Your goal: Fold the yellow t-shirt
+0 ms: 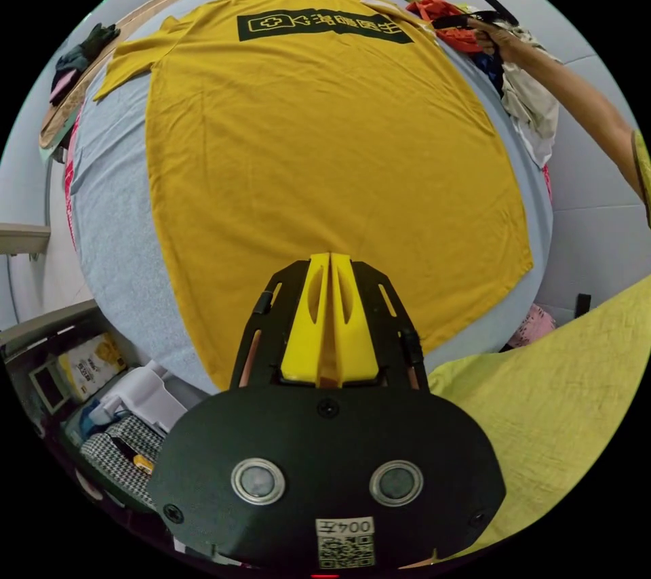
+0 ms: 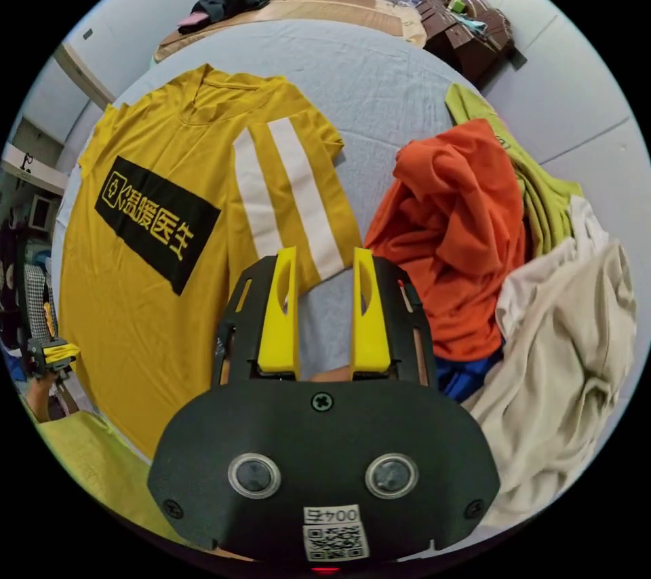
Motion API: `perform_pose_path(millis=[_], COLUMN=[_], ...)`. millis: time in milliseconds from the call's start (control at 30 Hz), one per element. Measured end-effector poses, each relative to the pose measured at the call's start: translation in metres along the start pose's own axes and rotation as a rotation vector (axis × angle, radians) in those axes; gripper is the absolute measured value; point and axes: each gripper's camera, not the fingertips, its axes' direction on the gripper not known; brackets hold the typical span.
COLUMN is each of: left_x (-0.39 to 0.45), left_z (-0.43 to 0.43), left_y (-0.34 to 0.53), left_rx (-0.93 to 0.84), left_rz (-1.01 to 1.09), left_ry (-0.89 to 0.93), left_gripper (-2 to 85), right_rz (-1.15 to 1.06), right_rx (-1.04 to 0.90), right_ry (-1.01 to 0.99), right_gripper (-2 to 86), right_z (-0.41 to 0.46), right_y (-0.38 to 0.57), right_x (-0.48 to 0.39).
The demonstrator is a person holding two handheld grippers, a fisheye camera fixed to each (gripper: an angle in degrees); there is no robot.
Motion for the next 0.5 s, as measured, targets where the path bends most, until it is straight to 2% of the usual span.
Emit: perform_pose_path(millis=[100,233,300,400,500], left_x=[-0.001,0.005,0.006,0.004,0.002], left_z=[0.006,0.012,0.015,0.018,0.021], left_y=[0.003,0.003,0.004,0.004,0.004], left_rx=[0.010,0.003,0.003,0.005,0.004], left_rz=[-0.027,-0.017,-0.019,-0.025,-0.026], left_ry=[0.013,-0.018,-0.020,-0.004,0.015], left_gripper=[0.2,0.2,0.2,0.3,0.3], right_rz=[0.013,-0.011,0.006,0.149,0.236], right_rx=[-0.022,-0.062,-0.041,-0.023,-0.088], right_ry=[-0.085,-0.113,0.002,0.219,0.280], right_gripper=[11.7,3.7,3.0,2.8,3.3], right_z=[0.009,-0.002,-0.022,-0.041,-0.020], right_y=[-0.015,-0.021,-0.015,0.009,0.029], right_x=[0.014,0.003,-0.008,0.002,0.021])
